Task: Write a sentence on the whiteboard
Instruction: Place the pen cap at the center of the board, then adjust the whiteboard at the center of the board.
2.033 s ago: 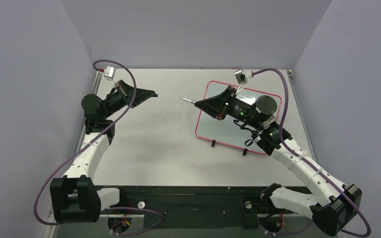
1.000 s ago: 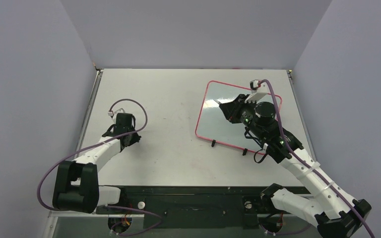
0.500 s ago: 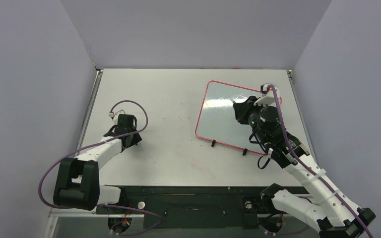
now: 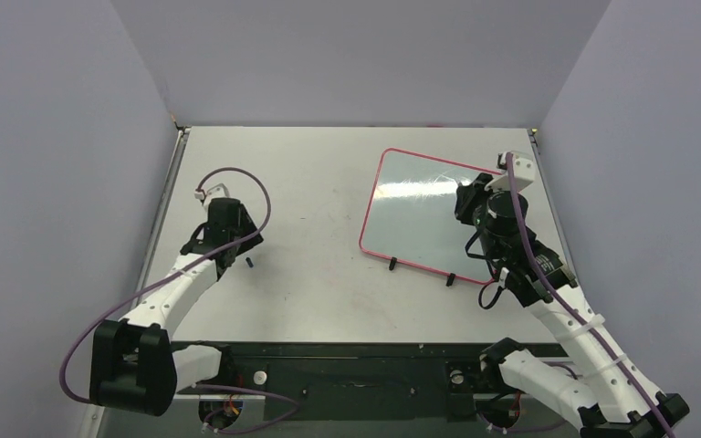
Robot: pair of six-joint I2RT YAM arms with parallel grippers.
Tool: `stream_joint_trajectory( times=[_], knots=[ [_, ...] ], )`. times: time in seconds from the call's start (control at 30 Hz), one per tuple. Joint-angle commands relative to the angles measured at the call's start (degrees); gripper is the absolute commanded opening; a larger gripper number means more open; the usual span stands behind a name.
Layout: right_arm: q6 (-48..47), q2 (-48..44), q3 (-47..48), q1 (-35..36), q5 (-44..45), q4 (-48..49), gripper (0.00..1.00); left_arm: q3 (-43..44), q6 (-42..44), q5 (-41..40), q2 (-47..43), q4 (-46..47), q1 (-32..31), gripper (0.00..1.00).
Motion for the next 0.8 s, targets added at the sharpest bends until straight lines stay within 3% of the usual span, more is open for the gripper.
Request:
stream_joint_trajectory(
  times=[0.0,0.27,0.43,0.63,0.77],
  knots=[
    [-2.0,-0.8,3.5,-3.5,3.7,-1.5,0.0,4.6,3.2,5.8,-1.9,3.4,-1.0,0.46],
    [-0.9,-1.1,3.0,-14.4,-3.1,-3.9,0.0,3.8,8.2,21.2,2.8,21.5,-5.7,0.46],
    [0.2,-2.4,1.3,-17.4,-8.0,-3.9,0.0,7.3,8.8,40.1,10.2,31.9,-8.1,0.46],
    [0.5,-3.6,0.1,-18.0,-10.6,-3.9,0.0,14.0,3.9,60.3,24.4,45.1,-10.1,0.52],
    [0.5,-4.2,-0.1,-18.3,-11.6,-3.9,0.0,16.8,-2.6,65.1,31.6,56.5,-10.6,0.52]
  ],
)
